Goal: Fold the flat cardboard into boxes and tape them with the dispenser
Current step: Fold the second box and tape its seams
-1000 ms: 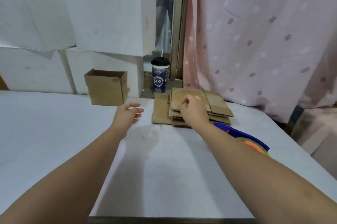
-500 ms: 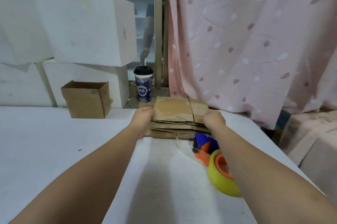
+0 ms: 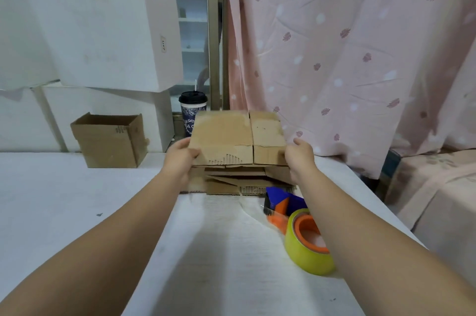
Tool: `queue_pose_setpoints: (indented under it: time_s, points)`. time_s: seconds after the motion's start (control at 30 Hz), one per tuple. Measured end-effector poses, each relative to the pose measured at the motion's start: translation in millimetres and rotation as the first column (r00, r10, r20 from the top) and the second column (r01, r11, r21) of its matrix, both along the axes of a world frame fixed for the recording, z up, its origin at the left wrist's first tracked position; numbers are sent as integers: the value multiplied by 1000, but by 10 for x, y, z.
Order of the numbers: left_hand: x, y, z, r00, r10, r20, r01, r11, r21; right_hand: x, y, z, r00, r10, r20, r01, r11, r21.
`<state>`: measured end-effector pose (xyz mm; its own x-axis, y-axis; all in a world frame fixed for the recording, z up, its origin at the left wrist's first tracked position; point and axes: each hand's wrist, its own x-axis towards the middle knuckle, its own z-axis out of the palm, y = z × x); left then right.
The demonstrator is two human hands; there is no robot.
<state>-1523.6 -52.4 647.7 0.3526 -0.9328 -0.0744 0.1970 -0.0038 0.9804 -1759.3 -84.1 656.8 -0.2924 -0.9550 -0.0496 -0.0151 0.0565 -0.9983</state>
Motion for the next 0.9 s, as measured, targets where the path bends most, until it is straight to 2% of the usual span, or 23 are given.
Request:
queue_pose_setpoints:
  time_s: [0.13, 0.27, 0.43, 0.53, 0.63, 0.7, 0.77, 0.9]
  points:
    - [205, 346, 170, 993, -72, 90, 82, 990, -117, 64, 159, 213, 979, 95, 181, -96, 995, -4]
    - [272, 818, 262, 977, 93, 191, -41, 965, -258, 192, 524, 260, 943, 229, 241, -179, 960, -214]
    - [240, 1410, 189, 909, 320, 266, -207, 903, -377, 450, 1113, 124, 963, 264, 60, -225, 905, -361]
    - [159, 1659, 114, 903, 338, 265, -199, 876, -440, 566, 1329, 39, 965, 261, -13, -244, 883, -401]
    - [80, 1808, -12, 904, 331, 272, -193, 881, -432, 645, 1480, -50, 965, 263, -5, -239, 866, -439]
    - [49, 1885, -69, 906, 309, 289, -165, 887, -431, 668, 1542, -121, 955, 295, 34, -253, 867, -430]
    - [45, 1953, -105, 889, 308, 337, -143, 889, -436, 667, 1586, -164, 944, 319, 81, -274, 897, -346]
    - [73, 2067, -104, 781, 321, 535, -2, 858, -513, 658, 1628, -94, 838, 438, 326, -397, 899, -187]
